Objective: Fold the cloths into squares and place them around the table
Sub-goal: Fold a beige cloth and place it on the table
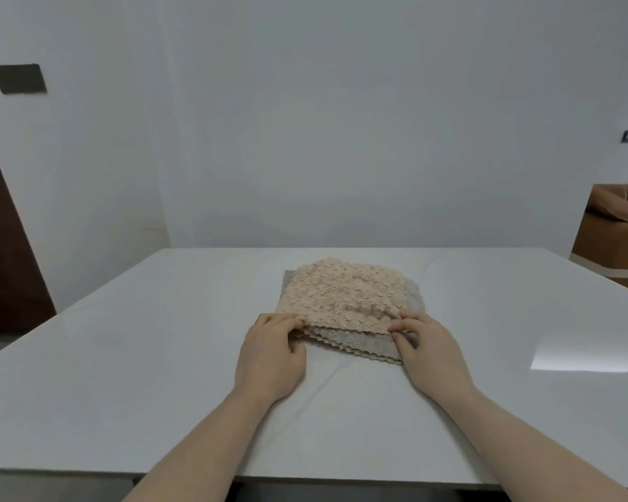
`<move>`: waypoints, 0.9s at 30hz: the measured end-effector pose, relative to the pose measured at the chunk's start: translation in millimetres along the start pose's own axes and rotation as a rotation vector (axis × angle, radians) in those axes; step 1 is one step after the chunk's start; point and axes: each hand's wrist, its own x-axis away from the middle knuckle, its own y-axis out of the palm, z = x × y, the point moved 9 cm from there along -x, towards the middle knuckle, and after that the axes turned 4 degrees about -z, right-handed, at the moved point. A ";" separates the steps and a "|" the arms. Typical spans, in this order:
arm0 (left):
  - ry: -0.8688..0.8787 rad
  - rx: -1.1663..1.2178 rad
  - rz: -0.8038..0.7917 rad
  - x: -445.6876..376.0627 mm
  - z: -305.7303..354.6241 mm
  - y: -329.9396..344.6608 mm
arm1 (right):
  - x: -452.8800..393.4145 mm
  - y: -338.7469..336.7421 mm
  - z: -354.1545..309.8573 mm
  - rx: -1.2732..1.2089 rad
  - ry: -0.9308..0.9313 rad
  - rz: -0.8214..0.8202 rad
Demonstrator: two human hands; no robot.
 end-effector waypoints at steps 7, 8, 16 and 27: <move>0.042 0.058 0.097 5.7 5.5 -9.4 | 3.0 -6.4 -8.1 -0.002 -0.058 0.046; 0.047 0.071 0.104 6.3 6.4 -10.5 | 3.3 -4.5 -7.6 0.021 -0.066 0.034; 0.012 0.085 0.169 7.0 5.4 -16.6 | -0.2 -1.6 1.5 0.003 -0.031 0.040; 0.097 -0.033 0.240 8.5 12.8 -22.5 | 13.0 -32.9 -12.4 -0.262 -0.019 0.235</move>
